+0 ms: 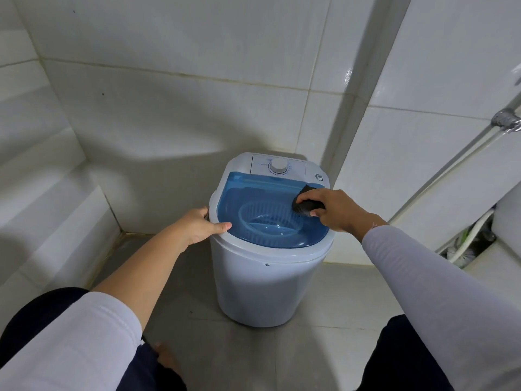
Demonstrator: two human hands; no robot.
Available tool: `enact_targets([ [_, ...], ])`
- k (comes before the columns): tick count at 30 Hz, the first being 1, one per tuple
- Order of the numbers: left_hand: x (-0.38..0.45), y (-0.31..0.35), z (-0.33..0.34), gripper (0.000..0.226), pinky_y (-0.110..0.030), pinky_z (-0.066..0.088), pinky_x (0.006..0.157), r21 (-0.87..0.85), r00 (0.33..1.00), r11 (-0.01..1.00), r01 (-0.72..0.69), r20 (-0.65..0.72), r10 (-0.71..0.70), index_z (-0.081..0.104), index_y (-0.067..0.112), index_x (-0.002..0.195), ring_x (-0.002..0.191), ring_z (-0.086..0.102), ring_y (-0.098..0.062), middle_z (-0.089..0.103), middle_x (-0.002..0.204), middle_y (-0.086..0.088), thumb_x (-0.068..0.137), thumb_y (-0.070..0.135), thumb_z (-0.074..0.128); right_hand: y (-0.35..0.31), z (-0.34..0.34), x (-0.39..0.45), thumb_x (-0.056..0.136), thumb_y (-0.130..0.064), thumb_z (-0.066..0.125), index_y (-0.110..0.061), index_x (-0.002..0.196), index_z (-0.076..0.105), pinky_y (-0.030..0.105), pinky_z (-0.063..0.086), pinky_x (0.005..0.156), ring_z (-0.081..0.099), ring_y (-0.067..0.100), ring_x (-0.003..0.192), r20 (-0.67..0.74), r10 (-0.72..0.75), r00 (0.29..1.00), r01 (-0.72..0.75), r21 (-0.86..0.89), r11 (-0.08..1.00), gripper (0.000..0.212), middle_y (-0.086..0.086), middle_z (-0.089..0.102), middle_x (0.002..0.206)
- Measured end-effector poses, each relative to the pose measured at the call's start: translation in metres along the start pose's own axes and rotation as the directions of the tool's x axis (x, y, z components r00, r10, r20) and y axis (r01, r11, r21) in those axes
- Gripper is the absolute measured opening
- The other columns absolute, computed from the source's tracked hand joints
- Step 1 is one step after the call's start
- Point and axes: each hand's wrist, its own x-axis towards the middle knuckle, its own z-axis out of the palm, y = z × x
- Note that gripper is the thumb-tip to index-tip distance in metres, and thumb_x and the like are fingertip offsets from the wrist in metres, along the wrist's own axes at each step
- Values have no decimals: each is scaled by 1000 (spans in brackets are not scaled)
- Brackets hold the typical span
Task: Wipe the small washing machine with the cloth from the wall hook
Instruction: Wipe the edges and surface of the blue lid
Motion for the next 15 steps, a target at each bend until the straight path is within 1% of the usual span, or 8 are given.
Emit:
enact_targets([
  [6,1,0,0,65,-34,36,105,7,1000,1000,6,1,-6,42,15,141,128,48,-24,50,141,-5,84,28,69,18,1,-16,88,-3,53,-23,120,59,31,38,99,51,28,113,-66,59,996,-53,90,995,38,5,58,129],
  [7,1,1,1,65,-34,36,105,6,1000,1000,6,1,-6,42,15,141,127,48,-24,50,141,-5,84,28,69,22,1,-19,89,-3,53,-22,120,59,31,39,98,53,27,111,-80,72,994,-62,111,992,37,6,59,128],
  [9,1,1,0,64,-34,37,105,5,1000,1000,7,2,-7,43,14,140,126,49,-24,51,140,-5,84,28,69,28,0,-26,88,-1,52,-22,118,59,22,44,86,53,22,99,-87,88,992,-74,153,985,38,6,61,124],
  [10,2,0,0,64,-34,37,104,7,1000,1000,7,3,-7,43,14,140,126,49,-24,51,139,-5,83,28,70,31,-1,-28,87,0,52,-22,117,60,19,43,81,52,20,95,-80,91,993,-78,155,985,38,6,62,122],
  [11,2,0,0,63,-33,38,103,10,1000,1000,4,3,-5,44,14,140,125,49,-24,52,139,-5,83,28,70,34,-3,-29,86,0,52,-23,116,60,17,40,77,51,18,93,-73,96,993,-85,142,986,39,6,63,120],
  [14,1,1,1,59,-29,38,97,4,1000,1000,-4,1,4,46,13,138,123,50,-23,53,137,-4,84,27,69,36,-15,-25,85,0,51,-26,109,61,13,40,63,56,22,87,-81,123,989,-111,142,984,37,8,65,114],
  [15,1,1,1,58,-29,38,96,0,1000,1000,-9,-1,9,47,14,137,122,50,-23,53,137,-4,85,26,69,32,-21,-21,84,-1,51,-26,107,61,15,40,62,56,23,88,-100,116,988,-101,145,984,35,8,65,113],
])
